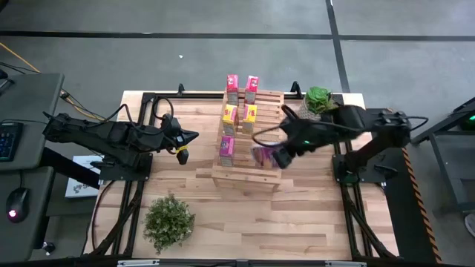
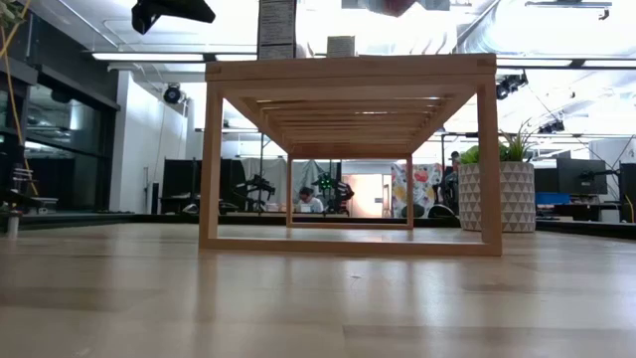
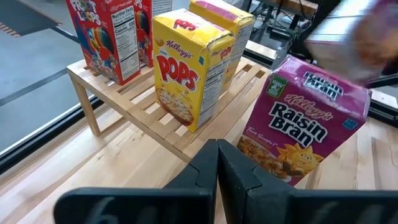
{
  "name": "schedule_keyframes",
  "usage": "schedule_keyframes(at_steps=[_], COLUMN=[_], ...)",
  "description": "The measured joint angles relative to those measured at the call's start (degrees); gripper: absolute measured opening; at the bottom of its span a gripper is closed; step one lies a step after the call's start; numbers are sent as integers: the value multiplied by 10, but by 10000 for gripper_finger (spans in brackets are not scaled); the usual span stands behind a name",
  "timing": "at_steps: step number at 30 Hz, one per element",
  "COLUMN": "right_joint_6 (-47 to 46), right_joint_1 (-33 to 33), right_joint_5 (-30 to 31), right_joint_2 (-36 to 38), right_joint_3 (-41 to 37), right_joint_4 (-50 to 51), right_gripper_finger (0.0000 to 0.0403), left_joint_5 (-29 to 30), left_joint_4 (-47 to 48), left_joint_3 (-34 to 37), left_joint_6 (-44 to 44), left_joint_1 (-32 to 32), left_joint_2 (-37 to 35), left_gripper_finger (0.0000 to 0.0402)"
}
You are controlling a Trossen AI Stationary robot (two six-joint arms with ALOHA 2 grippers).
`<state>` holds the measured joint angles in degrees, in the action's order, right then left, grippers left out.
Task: Stack cereal on shelf
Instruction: Put the purple cereal box on the shelf aligned with the purple cereal box
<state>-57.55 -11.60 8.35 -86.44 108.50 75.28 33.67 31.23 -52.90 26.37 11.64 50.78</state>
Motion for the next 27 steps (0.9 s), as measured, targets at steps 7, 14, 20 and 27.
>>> schedule_keyframes(at_steps=[7,14,20,27], right_joint_6=[61,77,88,101], right_joint_1=[47,61,61,62], right_joint_5=[0,-20,-21,-20], right_joint_2=[-89,-131,-144,-148], right_joint_3=[66,66,66,67], right_joint_4=[49,51,50,41], right_gripper_finger=[124,124,124,125], left_joint_5=[0,0,0,0], left_joint_4=[-15,-15,-15,-15], left_joint_3=[0,0,0,0], left_joint_6=[0,0,0,0], left_joint_1=[0,0,0,0], left_joint_2=[0,0,0,0], left_gripper_finger=[1,0,1,1])
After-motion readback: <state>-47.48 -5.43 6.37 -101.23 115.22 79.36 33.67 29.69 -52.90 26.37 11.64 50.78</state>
